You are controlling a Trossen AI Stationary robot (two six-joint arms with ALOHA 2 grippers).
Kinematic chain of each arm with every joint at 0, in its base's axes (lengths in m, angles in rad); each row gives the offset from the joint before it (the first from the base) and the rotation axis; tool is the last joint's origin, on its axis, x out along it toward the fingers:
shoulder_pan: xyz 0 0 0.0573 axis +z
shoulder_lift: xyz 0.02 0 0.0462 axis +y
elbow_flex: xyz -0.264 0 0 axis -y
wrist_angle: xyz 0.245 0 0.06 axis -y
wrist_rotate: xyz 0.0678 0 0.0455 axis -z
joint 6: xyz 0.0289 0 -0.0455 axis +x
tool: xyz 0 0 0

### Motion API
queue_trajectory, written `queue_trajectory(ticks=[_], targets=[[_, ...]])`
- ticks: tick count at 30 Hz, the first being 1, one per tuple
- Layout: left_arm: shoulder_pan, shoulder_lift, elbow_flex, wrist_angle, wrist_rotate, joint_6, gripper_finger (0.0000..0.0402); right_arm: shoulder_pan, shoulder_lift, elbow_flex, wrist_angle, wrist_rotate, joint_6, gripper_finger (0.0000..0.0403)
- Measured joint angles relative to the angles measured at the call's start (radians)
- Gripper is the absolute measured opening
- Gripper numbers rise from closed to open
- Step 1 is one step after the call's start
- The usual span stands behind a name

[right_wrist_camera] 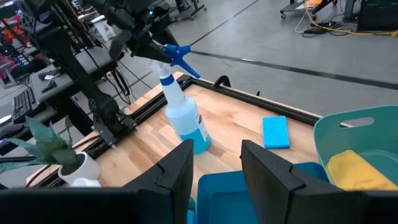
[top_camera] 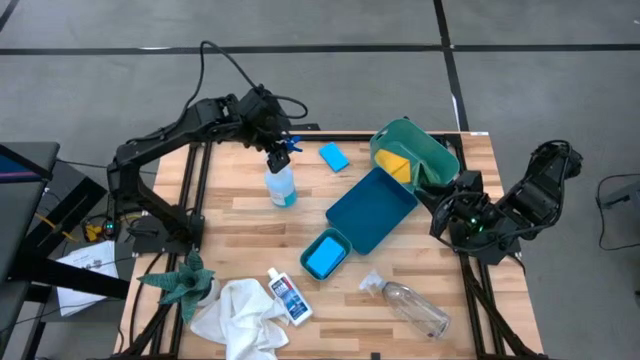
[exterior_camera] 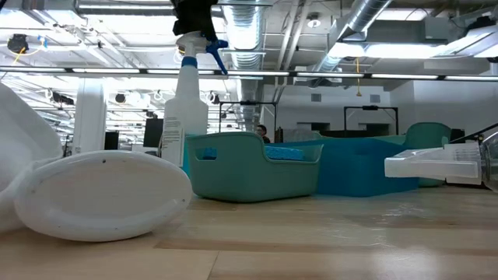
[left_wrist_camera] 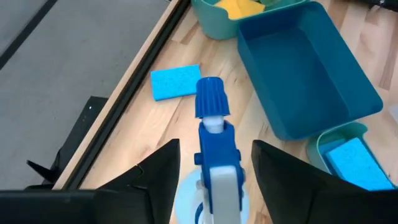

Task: Pick & Place Kitchen Items
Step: Put the blue spray bottle into the blue bin

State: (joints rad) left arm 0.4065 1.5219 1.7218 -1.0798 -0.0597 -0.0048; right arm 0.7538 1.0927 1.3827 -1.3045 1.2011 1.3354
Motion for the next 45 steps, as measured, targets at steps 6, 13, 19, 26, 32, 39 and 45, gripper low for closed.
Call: queue_trajectory(ticks=[6, 13, 19, 26, 32, 39, 45], targets=[[0.000, 0.000, 0.000, -0.001, 0.000, 0.000, 0.0147, 0.005, 0.000, 0.000, -0.003, 0.000, 0.000, 0.0127], [0.000, -0.001, 0.000, -0.001, 0.000, 0.001, 0.0088, 0.004, 0.000, 0.000, -0.005, 0.001, 0.000, 0.0127], [0.001, -0.001, 0.000, -0.001, 0.000, 0.001, 0.0090, 0.005, 0.000, 0.000, -0.005, 0.001, 0.000, 0.0127], [-0.004, -0.010, 0.000, -0.006, 0.000, -0.003, 0.0083, 0.005, 0.000, 0.000, -0.004, 0.001, 0.000, 0.0127], [-0.037, -0.030, -0.002, 0.023, 0.007, -0.018, 0.0083, 0.005, 0.000, 0.000, 0.000, 0.001, 0.000, 0.0127], [-0.081, -0.044, -0.002, 0.061, 0.011, -0.030, 0.0083, 0.005, 0.000, 0.000, 0.000, 0.003, 0.000, 0.0127], [-0.115, -0.049, 0.005, 0.131, -0.009, -0.030, 0.0083, 0.005, 0.000, 0.000, 0.000, 0.003, 0.000, 0.0127]])
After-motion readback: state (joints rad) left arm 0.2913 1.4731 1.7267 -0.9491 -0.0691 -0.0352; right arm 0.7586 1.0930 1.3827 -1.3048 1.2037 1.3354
